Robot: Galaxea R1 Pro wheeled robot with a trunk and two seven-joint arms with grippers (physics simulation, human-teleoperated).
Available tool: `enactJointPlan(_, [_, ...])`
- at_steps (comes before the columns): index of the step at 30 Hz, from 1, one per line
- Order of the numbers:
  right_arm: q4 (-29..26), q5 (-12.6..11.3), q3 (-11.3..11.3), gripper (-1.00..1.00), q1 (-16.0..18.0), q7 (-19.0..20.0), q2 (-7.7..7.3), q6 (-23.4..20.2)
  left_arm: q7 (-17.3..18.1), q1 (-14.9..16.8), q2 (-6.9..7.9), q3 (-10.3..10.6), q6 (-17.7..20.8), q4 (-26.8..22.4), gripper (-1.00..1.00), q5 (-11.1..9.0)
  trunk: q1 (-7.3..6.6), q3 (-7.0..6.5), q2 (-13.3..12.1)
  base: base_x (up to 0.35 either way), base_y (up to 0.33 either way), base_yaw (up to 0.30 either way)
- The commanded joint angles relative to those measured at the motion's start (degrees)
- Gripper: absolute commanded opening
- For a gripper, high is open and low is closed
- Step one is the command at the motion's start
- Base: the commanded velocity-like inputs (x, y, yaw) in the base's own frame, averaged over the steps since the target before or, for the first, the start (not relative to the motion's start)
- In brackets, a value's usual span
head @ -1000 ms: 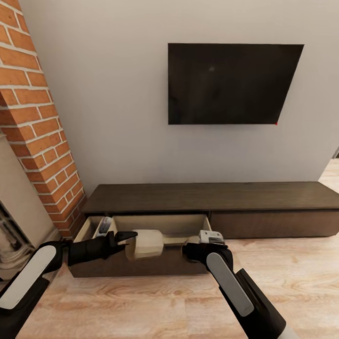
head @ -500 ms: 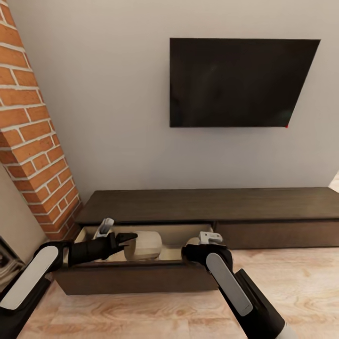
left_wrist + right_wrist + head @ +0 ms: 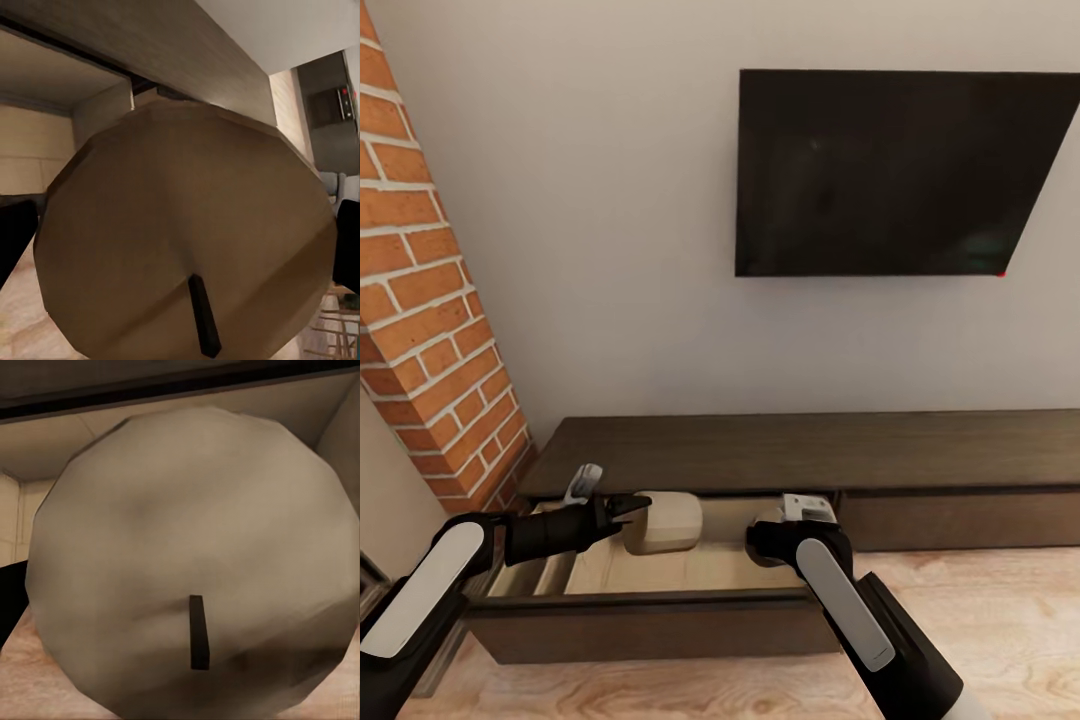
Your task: Place each of the two pumpkins and all three candles from the living room inside a cabinet in the living room (use any cabinet), then make sure every cabinet is closed, and position the cauldron so it is next to a table in the living room.
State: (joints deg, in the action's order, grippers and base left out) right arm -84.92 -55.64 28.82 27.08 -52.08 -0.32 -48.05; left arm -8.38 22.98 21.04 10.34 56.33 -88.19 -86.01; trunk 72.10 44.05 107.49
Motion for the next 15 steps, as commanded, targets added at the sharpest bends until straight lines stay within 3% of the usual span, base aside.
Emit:
enactJointPlan(1, [-0.1, -0.5, 0.1, -1.00, 0.1, -0.7, -0.03, -0.1, -0.7, 0.0, 0.01, 0.1, 0.0, -0.1, -1.00, -1.1, 0.01, 0.05, 0.0, 0.120, 0.009, 0.000])
enactJointPlan(7, [0.1, -0.5, 0.1, -1.00, 0.1, -0.6, -0.03, -0.1, -1.7, 0.0, -0.02, 0.1, -0.1, 0.1, -1.00, -1.0, 0.01, 0.05, 0.0, 0.103, 0.002, 0.000])
enactJointPlan(11, [1.3, -0.5, 0.1, -1.00, 0.1, -0.6, -0.03, -0.1, -7.5, 0.0, -0.37, 0.1, -0.1, 0.3, -1.00, 1.4, 0.01, 0.05, 0.0, 0.071, 0.000, 0.000])
enactJointPlan(15, [1.7, -0.5, 0.1, -1.00, 0.1, -0.6, -0.03, -0.1, -12.8, 0.0, -2.43, -0.2, -0.2, 0.3, -1.00, 2.6, 0.01, 0.05, 0.0, 0.024, 0.000, 0.000])
